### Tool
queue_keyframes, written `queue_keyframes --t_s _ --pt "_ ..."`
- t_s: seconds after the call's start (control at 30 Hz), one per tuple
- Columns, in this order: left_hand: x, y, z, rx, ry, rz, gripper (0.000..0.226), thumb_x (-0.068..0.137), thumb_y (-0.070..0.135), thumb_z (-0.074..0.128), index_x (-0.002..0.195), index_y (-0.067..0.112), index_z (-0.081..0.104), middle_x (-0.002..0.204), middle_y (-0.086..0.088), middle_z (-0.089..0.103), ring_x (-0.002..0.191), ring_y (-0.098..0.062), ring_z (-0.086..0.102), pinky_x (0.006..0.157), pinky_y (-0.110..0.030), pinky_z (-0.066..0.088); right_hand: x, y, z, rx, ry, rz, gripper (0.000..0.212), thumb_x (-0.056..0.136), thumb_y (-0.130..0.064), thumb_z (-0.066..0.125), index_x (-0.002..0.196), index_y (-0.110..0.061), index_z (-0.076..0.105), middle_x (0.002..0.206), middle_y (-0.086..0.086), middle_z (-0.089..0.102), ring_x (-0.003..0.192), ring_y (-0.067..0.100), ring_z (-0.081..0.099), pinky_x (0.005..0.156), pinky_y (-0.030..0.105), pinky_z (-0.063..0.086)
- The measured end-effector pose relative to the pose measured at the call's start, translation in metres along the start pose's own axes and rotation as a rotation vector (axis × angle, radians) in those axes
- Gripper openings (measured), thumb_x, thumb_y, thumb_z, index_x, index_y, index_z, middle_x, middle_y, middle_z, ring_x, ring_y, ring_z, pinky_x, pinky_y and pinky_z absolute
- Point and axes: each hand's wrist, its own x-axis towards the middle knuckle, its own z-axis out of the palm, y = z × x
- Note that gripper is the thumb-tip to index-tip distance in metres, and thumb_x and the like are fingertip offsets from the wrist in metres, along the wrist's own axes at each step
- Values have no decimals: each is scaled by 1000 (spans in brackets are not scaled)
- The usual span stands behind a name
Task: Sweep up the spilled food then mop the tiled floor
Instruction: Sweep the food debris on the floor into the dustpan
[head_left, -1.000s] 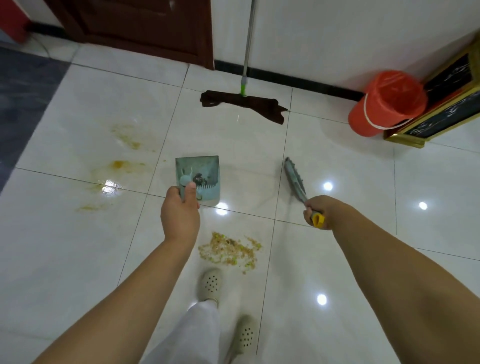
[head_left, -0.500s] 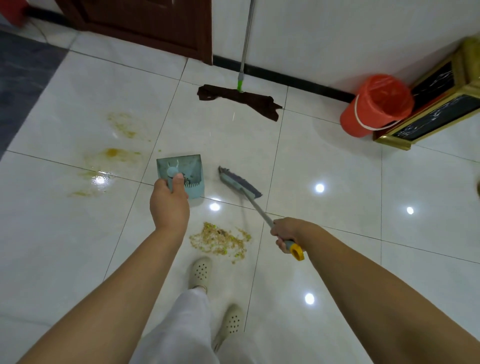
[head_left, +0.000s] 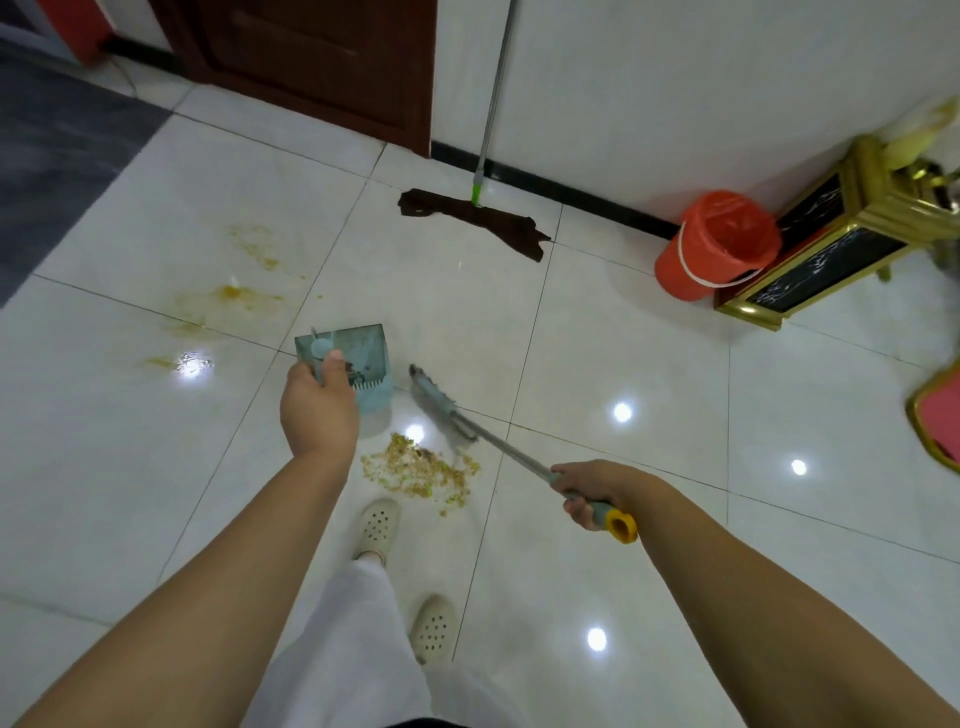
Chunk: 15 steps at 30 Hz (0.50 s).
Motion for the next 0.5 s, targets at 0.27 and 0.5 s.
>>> queue_keyframes --t_s 0.27,0.5 --pt "8 -11 -32 34 56 6 50 97 44 40 99 -4 56 92 -19 65 83 -35 62 71 -43 52 -1 -34 0 189 3 -63 9 98 -11 45 107 -10 45 39 4 40 25 9 33 28 12 34" --pt "91 -13 -45 -46 57 -74 45 95 48 40 88 6 53 84 -14 62 76 -31 60 68 -40 51 15 -125 51 246 114 -43 15 98 -11 48 87 -1 46 51 9 44 23 9 38 29 12 36"
